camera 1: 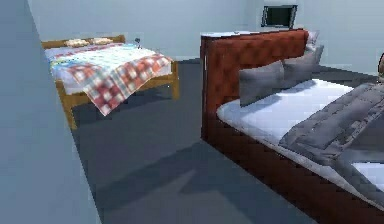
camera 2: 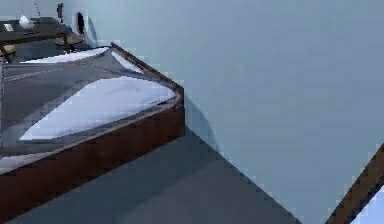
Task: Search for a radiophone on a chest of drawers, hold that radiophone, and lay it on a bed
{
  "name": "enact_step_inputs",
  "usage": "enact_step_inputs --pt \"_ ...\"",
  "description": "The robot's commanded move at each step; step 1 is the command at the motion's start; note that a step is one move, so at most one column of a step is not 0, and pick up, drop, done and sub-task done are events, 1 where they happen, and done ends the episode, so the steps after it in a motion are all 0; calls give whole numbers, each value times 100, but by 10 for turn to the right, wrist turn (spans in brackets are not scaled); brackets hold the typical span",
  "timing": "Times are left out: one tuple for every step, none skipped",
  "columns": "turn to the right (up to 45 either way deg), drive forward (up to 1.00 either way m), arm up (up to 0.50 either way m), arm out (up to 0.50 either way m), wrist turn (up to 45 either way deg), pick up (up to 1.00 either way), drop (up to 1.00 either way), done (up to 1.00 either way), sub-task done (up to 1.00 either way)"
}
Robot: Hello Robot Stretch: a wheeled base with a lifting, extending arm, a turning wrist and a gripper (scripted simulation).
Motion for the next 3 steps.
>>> enact_step_inputs --pt "0 50 0 0 0 0 0 0 0" --pt "-60 0 0 0 0 0 0 0 0" --pt "0 40 0 0 0 0 0 0 0"
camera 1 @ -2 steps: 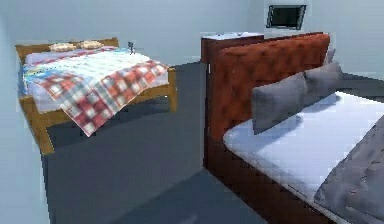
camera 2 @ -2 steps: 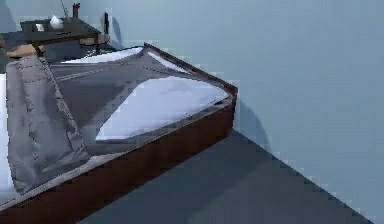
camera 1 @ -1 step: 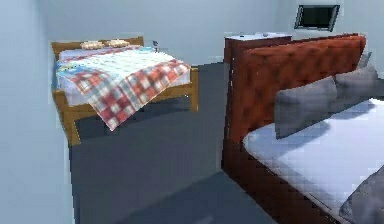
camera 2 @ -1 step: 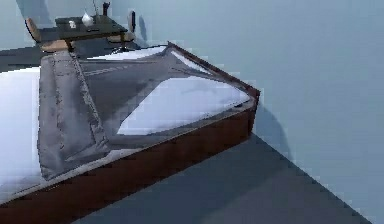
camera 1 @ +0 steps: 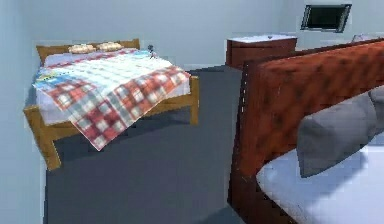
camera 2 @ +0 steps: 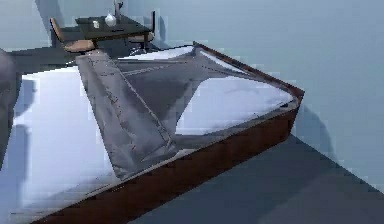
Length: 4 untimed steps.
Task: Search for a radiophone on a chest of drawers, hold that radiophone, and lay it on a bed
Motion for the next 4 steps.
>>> enact_step_inputs --pt "-30 0 0 0 0 0 0 0 0" --pt "0 30 0 0 0 0 0 0 0" --pt "-270 0 0 0 0 0 0 0 0" --pt "0 75 0 0 0 0 0 0 0"
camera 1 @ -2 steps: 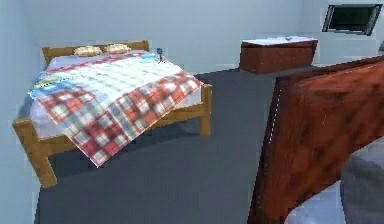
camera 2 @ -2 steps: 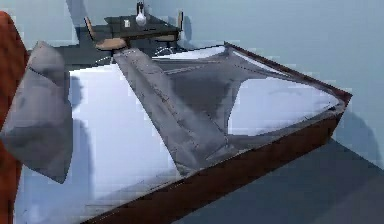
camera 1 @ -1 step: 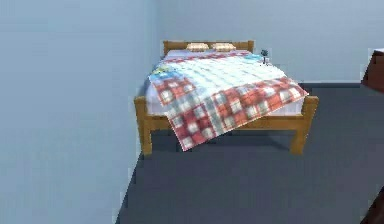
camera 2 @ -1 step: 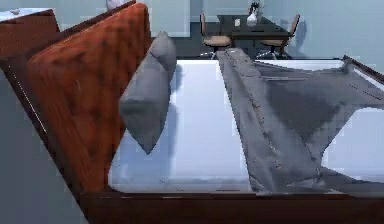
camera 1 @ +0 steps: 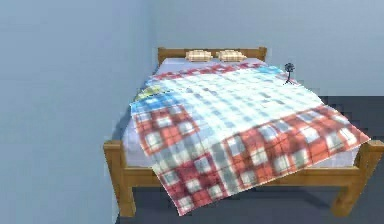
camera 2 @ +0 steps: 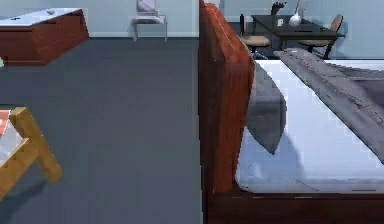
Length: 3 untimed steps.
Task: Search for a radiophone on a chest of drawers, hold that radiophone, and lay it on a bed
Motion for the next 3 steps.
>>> enact_step_inputs --pt "450 0 0 0 0 0 0 0 0" --pt "60 0 0 0 0 0 0 0 0" --pt "0 75 0 0 0 0 0 0 0"
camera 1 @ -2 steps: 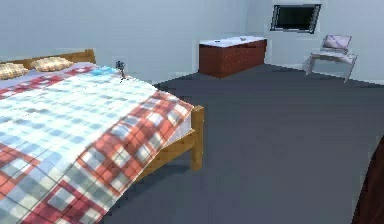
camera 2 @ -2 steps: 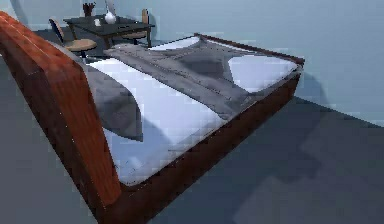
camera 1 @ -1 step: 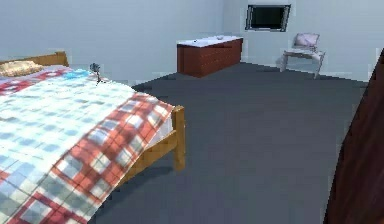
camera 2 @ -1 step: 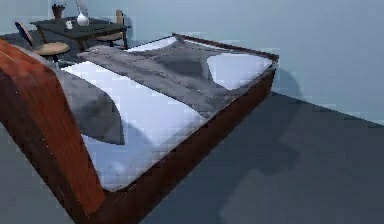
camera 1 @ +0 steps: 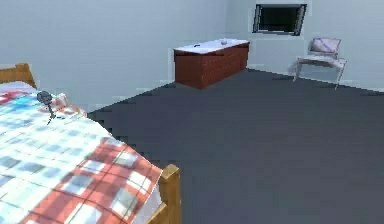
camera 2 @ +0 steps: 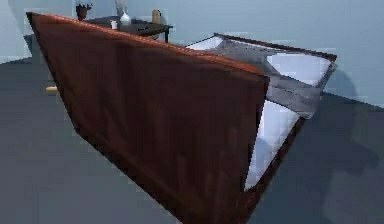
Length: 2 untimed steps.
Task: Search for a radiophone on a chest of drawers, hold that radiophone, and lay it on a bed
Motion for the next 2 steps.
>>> enact_step_inputs --pt "360 0 0 0 0 0 0 0 0" --pt "0 75 0 0 0 0 0 0 0"
